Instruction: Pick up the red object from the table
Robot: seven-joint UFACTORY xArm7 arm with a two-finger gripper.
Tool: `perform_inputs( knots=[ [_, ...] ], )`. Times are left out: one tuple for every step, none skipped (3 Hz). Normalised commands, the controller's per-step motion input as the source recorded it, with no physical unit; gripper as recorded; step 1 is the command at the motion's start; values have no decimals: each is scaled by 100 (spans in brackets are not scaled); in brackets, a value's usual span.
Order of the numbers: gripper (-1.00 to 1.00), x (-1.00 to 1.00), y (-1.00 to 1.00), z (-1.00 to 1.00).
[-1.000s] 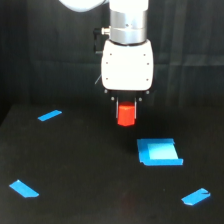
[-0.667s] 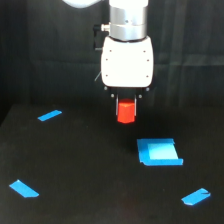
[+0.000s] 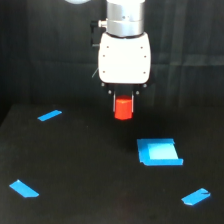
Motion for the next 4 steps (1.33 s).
perform_inputs(
  knots=[
    [-90, -10, -2, 7],
    [-91, -3, 1, 1],
    [-90, -2, 2, 9],
    [-100, -8, 1, 0]
  ],
)
